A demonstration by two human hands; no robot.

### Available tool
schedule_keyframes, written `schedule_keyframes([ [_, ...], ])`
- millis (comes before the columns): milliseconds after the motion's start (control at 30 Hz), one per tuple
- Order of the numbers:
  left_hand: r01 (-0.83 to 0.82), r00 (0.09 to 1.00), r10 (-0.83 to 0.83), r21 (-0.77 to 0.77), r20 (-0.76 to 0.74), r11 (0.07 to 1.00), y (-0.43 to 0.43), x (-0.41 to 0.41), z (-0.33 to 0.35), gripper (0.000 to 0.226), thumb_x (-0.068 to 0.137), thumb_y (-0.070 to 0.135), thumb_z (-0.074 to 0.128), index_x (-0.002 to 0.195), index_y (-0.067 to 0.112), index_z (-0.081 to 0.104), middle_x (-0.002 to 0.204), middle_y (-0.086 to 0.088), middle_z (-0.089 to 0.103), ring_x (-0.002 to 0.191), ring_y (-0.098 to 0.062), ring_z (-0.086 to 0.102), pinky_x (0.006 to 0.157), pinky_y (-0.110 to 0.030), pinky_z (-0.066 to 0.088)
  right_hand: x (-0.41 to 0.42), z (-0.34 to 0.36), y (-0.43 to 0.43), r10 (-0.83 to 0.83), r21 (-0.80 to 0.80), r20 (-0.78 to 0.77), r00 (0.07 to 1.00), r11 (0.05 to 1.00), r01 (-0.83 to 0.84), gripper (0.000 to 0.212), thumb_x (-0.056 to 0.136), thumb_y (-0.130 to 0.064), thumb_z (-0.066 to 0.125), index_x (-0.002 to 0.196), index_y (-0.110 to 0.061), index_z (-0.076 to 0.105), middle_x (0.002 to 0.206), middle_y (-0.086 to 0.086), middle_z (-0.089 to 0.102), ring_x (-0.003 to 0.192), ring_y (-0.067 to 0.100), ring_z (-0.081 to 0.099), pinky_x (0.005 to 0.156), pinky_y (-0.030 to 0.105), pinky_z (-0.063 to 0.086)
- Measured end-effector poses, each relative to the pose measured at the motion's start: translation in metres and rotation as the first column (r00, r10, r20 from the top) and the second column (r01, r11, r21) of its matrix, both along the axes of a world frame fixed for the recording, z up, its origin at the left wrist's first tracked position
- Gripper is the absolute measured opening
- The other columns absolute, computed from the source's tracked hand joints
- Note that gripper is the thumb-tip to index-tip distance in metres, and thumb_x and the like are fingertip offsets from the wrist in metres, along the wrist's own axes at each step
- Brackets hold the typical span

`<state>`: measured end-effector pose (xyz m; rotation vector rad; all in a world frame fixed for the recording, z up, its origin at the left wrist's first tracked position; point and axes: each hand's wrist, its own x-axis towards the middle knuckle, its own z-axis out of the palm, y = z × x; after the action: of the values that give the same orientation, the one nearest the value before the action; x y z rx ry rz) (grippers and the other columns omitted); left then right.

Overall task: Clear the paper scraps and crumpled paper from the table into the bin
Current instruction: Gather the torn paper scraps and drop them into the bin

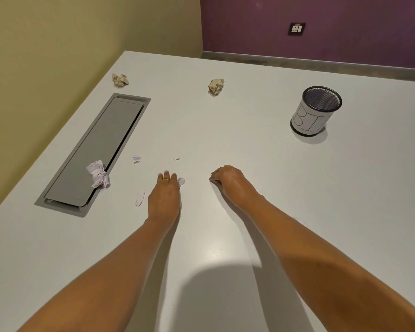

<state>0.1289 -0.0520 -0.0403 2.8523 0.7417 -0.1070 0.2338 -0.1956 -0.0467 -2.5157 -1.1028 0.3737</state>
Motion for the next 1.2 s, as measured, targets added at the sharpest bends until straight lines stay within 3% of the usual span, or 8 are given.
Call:
schedule_keyframes([
  [100, 0.077, 0.996, -0.078, 0.016, 0.046, 0.997, -0.004, 0.001, 0.0, 0.021, 0.094, 0.006, 0.039, 0.105, 0.004, 0.057, 0.107, -0.016, 0.058, 0.096, -0.034, 0.059, 0.069, -0.04, 0.046, -0.003, 0.005, -0.001, -0.011, -0.033, 0.001, 1.0, 0.999, 0.011, 0.016, 0.079, 0.009, 0.047, 0.07, 0.003, 0.059, 0.078, 0.018, 0.062, 0.087, 0.03, 0.053, 0.072, 0.035, 0.043],
  [200, 0.156, 0.986, -0.157, 0.014, 0.058, 0.988, -0.01, 0.005, -0.002, 0.022, 0.093, 0.012, 0.044, 0.09, 0.003, 0.063, 0.092, -0.016, 0.064, 0.079, -0.036, 0.063, 0.067, -0.036, 0.045, -0.009, 0.012, -0.001, -0.017, 0.002, 0.031, 0.999, 1.0, 0.017, 0.039, 0.07, 0.012, 0.045, 0.056, -0.016, 0.022, 0.059, 0.002, 0.019, 0.071, 0.02, 0.027, 0.06, 0.029, 0.018],
  [400, 0.236, 0.972, -0.236, 0.019, 0.014, 0.972, -0.023, 0.018, 0.0, 0.015, 0.079, 0.005, 0.052, 0.075, 0.004, 0.066, 0.079, -0.014, 0.066, 0.066, -0.034, 0.06, 0.057, -0.031, 0.039, -0.002, 0.013, -0.015, -0.129, 0.137, -0.065, 0.989, 0.981, 0.137, 0.031, 0.072, 0.011, 0.047, 0.061, -0.012, 0.028, 0.062, 0.003, 0.019, 0.067, 0.021, 0.023, 0.06, 0.029, 0.017],
  [500, 0.281, 0.96, -0.281, 0.039, 0.01, 0.959, -0.036, 0.032, 0.006, 0.017, 0.074, -0.005, 0.05, 0.071, 0.005, 0.063, 0.071, -0.012, 0.058, 0.059, -0.029, 0.049, 0.055, -0.029, 0.033, 0.017, 0.01, -0.034, -0.215, 0.12, -0.05, 0.975, 0.968, 0.22, 0.022, 0.082, 0.007, 0.051, 0.06, 0.004, 0.051, 0.065, 0.026, 0.047, 0.065, 0.036, 0.042, 0.06, 0.033, 0.041],
  [600, 0.289, 0.953, -0.289, 0.015, 0.088, 0.957, -0.053, 0.059, 0.015, 0.02, 0.08, -0.003, 0.047, 0.065, 0.01, 0.052, 0.066, -0.009, 0.048, 0.063, -0.028, 0.042, 0.059, -0.031, 0.033, 0.042, 0.014, -0.057, -0.326, 0.156, -0.052, 0.944, 0.931, 0.33, 0.014, 0.086, 0.004, 0.055, 0.079, 0.004, 0.067, 0.084, 0.023, 0.066, 0.079, 0.031, 0.06, 0.074, 0.027, 0.048],
  [733, 0.308, 0.914, -0.26, -0.117, 0.31, 0.944, -0.074, 0.111, 0.039, 0.028, 0.085, -0.004, 0.048, 0.103, 0.002, 0.068, 0.109, -0.017, 0.069, 0.1, -0.033, 0.064, 0.087, -0.034, 0.049, 0.076, 0.037, -0.083, -0.452, 0.283, -0.073, 0.889, 0.845, 0.453, 0.025, 0.088, 0.009, 0.052, 0.106, 0.003, 0.068, 0.109, 0.019, 0.068, 0.1, 0.028, 0.064, 0.081, 0.0, 0.037],
  [933, 0.46, 0.825, -0.399, -0.066, 0.401, 0.885, -0.112, 0.199, 0.08, 0.034, 0.087, -0.004, 0.043, 0.111, 0.005, 0.066, 0.115, -0.015, 0.067, 0.106, -0.03, 0.061, 0.092, -0.032, 0.046, 0.133, 0.074, -0.109, -0.656, 0.463, -0.086, 0.75, 0.64, 0.613, 0.021, 0.089, -0.002, 0.056, 0.104, -0.003, 0.071, 0.108, 0.012, 0.072, 0.101, 0.023, 0.065, 0.086, 0.013, 0.04],
  [1200, 0.394, 0.842, -0.201, -0.317, 0.501, 0.863, -0.161, 0.283, 0.117, 0.023, 0.085, -0.002, 0.052, 0.098, 0.001, 0.071, 0.104, -0.016, 0.071, 0.097, -0.028, 0.064, 0.091, -0.033, 0.051, 0.191, 0.092, -0.137, -0.774, 0.5, -0.121, 0.622, 0.494, 0.711, 0.019, 0.089, -0.006, 0.059, 0.104, -0.003, 0.071, 0.11, 0.013, 0.07, 0.104, 0.025, 0.064, 0.095, 0.027, 0.048],
])
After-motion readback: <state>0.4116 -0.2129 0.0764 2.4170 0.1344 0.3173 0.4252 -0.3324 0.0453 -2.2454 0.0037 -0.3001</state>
